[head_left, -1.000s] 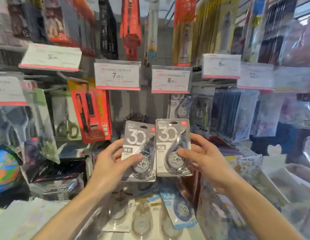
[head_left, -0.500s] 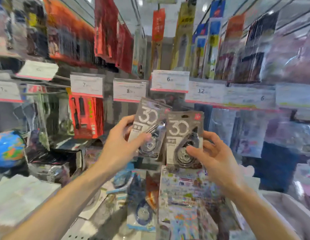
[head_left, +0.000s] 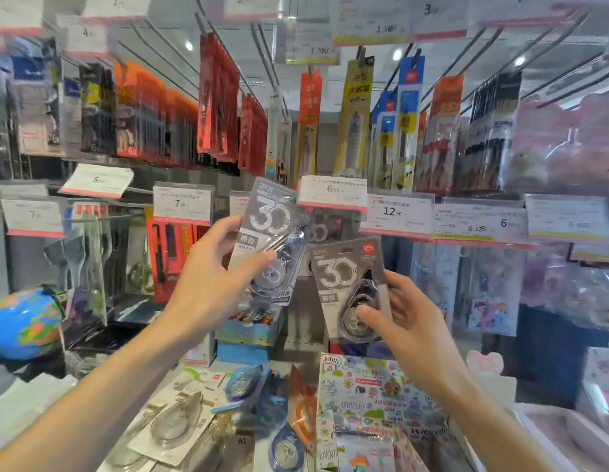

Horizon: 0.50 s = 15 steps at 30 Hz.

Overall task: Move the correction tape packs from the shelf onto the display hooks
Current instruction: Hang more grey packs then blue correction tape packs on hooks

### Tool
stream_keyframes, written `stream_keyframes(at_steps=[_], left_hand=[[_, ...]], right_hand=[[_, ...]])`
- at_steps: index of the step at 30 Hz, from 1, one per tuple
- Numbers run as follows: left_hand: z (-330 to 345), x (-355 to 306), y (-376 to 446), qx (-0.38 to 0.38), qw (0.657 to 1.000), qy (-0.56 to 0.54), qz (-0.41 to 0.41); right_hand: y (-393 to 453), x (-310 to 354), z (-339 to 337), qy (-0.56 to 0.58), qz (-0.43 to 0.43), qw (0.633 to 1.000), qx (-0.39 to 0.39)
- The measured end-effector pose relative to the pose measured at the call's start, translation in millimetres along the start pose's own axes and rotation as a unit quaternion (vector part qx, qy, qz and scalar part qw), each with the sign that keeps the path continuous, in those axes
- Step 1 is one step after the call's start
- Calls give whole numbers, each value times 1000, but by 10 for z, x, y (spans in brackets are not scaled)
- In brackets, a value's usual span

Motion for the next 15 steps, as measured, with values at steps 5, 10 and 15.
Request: stream_keyframes(at_steps=[5,10,15], left_hand=[[-78,-15,82,3,1000,-15,16],[-115,-15,145,14,999,-9,27],[-136,8,184,20,999,-15,33]], right_hand=[[104,33,135,-1,-11,1000,-9],[221,33,292,10,-11,1000,-14],[294,20,414,2,-13,999,-29]])
Point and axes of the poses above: each hand's wrist, its own y-axis towards the middle knuckle, its own z-axis out of the palm, x = y × z, the point moved 2 cm from there along y, towards the middle knuckle, and after that the axes turned 15 degrees about y, right-handed, at the moved point
